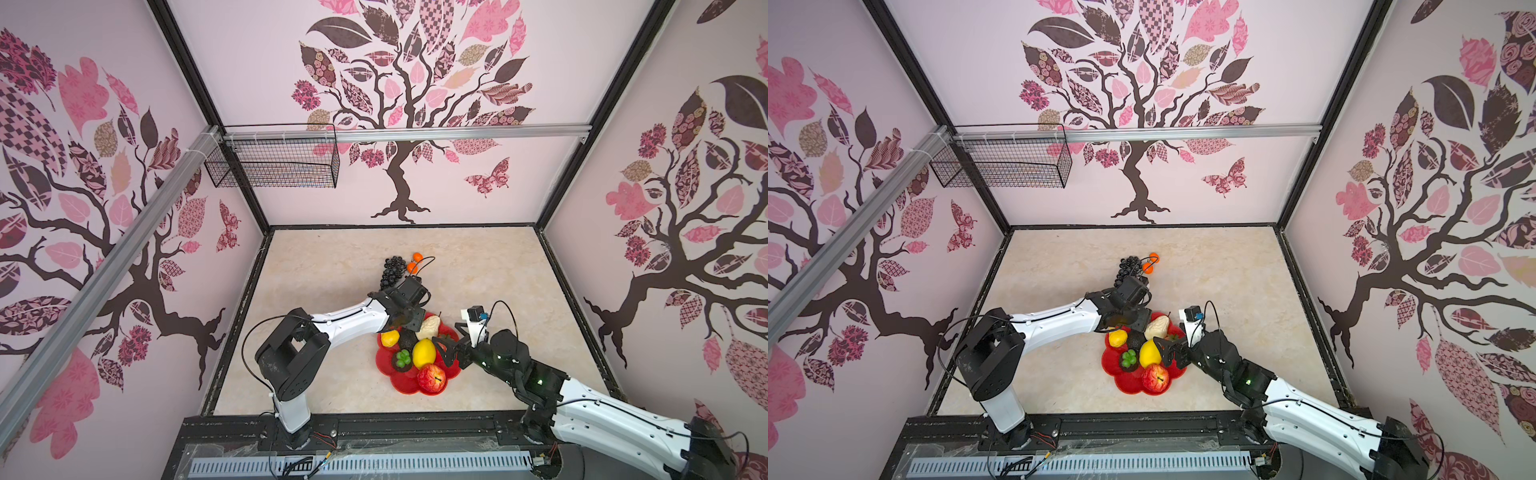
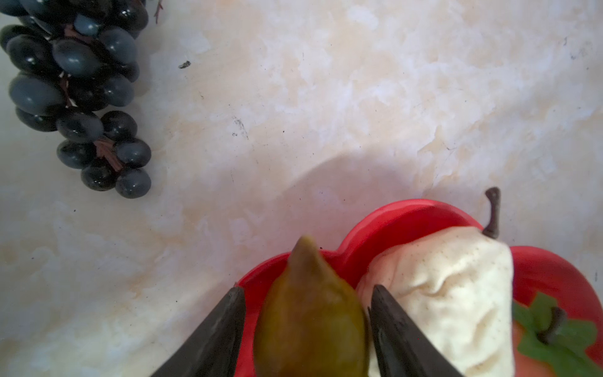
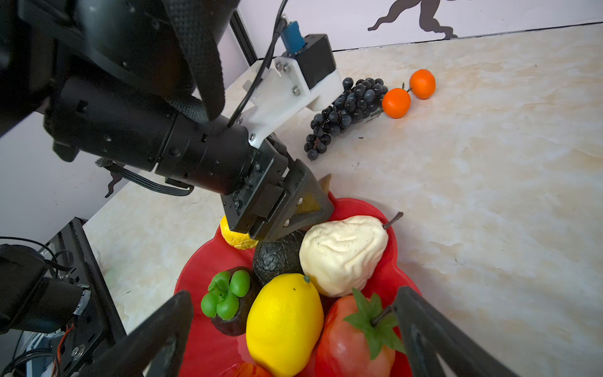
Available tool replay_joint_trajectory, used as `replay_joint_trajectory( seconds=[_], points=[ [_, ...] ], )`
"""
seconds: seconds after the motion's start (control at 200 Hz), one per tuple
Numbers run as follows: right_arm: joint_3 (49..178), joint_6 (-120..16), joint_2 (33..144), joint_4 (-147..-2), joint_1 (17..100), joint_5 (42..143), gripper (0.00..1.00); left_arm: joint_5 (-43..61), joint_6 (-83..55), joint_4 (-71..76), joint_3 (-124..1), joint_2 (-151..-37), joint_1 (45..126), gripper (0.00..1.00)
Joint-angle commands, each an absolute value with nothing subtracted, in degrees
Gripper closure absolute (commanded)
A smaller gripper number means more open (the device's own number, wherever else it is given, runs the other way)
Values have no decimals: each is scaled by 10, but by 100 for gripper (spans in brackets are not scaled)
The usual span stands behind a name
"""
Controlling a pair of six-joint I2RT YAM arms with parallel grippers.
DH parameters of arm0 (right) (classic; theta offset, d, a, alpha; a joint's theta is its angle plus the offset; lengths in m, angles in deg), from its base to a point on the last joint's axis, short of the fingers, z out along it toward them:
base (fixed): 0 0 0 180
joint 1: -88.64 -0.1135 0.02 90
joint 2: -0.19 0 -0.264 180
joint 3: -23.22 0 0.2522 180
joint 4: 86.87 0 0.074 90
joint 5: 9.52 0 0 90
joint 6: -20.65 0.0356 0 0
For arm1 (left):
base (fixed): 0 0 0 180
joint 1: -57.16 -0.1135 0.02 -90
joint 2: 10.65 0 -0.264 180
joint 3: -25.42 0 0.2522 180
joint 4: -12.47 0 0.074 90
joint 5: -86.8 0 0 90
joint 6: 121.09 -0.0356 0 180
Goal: Arrange fruit in a fruit bowl
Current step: Place the fruit in the fruit bowl, then pick up the fruits from the top-center of the table.
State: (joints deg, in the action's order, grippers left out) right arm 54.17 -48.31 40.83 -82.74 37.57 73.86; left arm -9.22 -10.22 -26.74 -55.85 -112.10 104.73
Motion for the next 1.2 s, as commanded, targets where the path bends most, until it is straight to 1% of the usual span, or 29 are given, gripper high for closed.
replay_joint_trajectory(
  seconds=[0.0, 0.22, 0.385, 0.465, 0.56, 0.665, 0.8, 0.965, 1.13, 1.195],
  points=[
    [555, -482, 414, -831, 376, 743, 0, -90, -103, -272, -585, -1117, 1049, 34],
    [557, -480, 418, -834, 376, 743, 0, -97, -96, -273, -576, -1084, 1049, 34],
    [561, -478, 403, -823, 376, 734, 0, -122, -80, -245, -548, -1013, 1046, 33],
    [565, -478, 393, -810, 376, 724, 0, -121, -63, -225, -537, -985, 1027, 31],
    [572, -473, 385, -793, 376, 706, 0, -110, -42, -213, -544, -987, 986, 30],
    [581, -463, 382, -773, 376, 689, 0, -107, -43, -221, -583, -1027, 945, 30],
    [584, -455, 373, -754, 376, 677, 0, -92, -65, -242, -661, -1107, 917, 31],
    [581, -448, 352, -731, 376, 656, 0, -75, -106, -260, -757, -1202, 914, 37],
    [573, -441, 328, -715, 376, 647, 0, -63, -128, -255, -833, -1275, 917, 37],
    [569, -438, 320, -712, 376, 647, 0, -59, -145, -273, -879, -1312, 918, 39]
  ],
)
